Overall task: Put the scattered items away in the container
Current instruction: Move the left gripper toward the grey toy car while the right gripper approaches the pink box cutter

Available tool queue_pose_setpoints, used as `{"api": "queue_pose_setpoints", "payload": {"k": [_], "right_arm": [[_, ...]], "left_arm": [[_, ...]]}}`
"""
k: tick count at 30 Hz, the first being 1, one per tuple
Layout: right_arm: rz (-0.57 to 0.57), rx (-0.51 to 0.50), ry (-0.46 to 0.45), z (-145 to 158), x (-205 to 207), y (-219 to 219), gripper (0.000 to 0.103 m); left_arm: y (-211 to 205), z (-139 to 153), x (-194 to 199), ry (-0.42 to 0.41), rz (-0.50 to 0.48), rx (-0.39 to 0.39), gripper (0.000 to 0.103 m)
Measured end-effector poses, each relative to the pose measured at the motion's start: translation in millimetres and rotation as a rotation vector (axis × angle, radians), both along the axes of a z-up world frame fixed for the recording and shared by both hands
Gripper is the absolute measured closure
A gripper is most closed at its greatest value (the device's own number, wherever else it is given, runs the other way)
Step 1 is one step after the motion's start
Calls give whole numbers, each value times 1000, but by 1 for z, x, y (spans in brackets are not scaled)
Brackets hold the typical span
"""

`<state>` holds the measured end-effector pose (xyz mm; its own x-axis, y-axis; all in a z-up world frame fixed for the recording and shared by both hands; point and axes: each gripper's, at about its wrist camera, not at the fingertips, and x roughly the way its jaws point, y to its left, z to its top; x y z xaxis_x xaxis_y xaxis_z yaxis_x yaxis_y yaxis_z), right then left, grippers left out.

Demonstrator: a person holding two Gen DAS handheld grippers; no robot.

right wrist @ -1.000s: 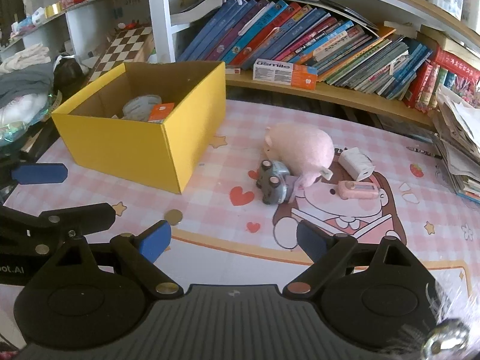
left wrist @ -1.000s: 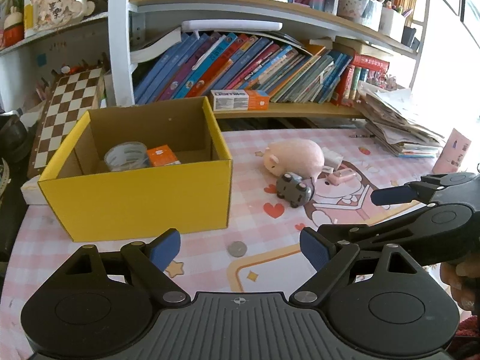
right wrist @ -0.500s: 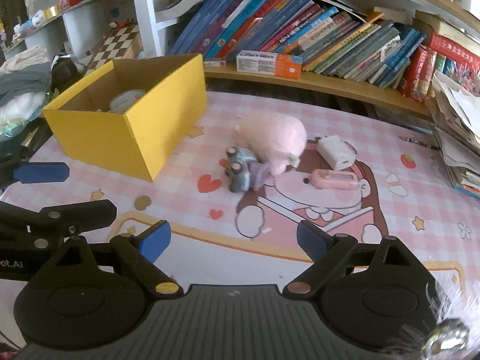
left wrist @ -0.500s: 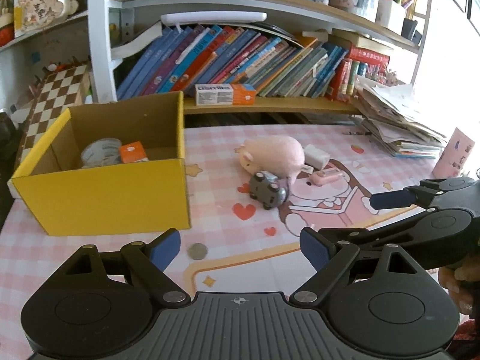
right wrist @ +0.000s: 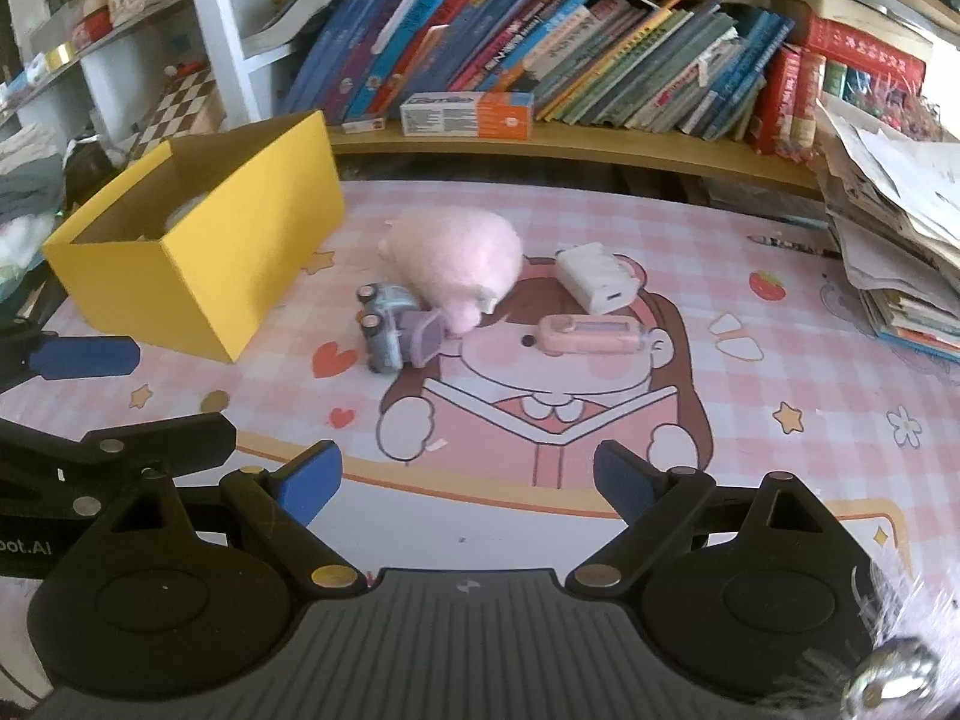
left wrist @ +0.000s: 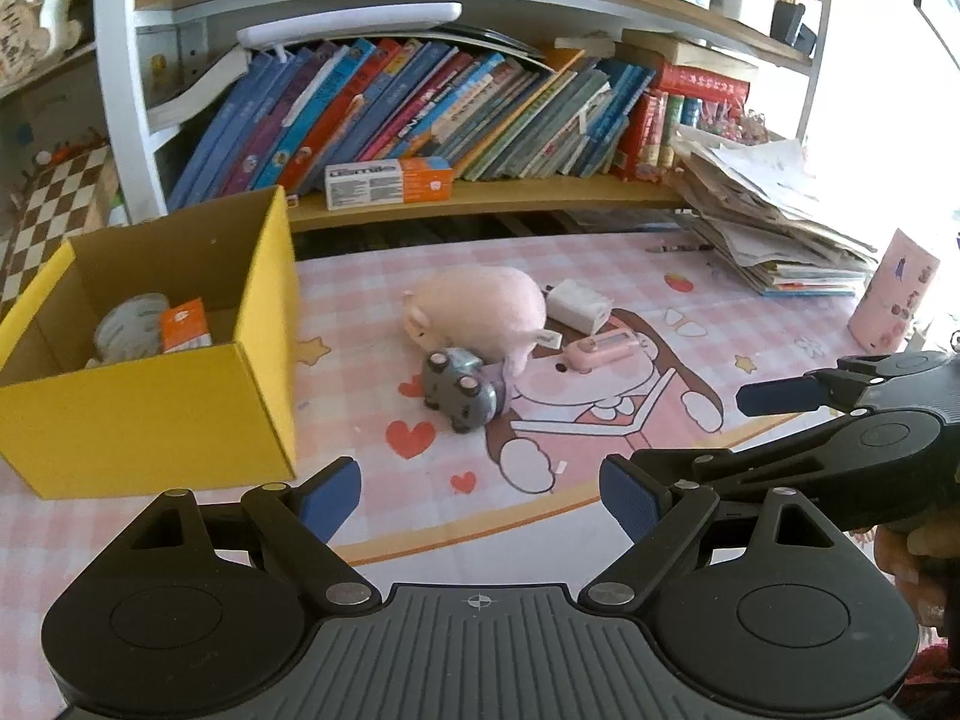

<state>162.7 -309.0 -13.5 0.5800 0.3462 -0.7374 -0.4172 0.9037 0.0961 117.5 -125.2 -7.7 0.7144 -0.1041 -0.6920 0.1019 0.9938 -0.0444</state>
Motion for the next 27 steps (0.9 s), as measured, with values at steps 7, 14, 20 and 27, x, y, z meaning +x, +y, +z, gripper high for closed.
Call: {"api": "queue_pose_setpoints", "payload": {"k": [7,14,20,27], "right_arm": [[-35,24,18,-3,17,-14,12],[-56,35,34,-7,37,-22,12],[-65,37,40,-11,52,-26,12],[-98,13,18,-19,79,-33,12]], "left_arm": [[-13,-3,18,3,-21,18,14],[-20,-5,37,7,-36,22,14],[-21,-10,52,11,-29,22,14],[-26,-18,70,7,-44,15,14]]}}
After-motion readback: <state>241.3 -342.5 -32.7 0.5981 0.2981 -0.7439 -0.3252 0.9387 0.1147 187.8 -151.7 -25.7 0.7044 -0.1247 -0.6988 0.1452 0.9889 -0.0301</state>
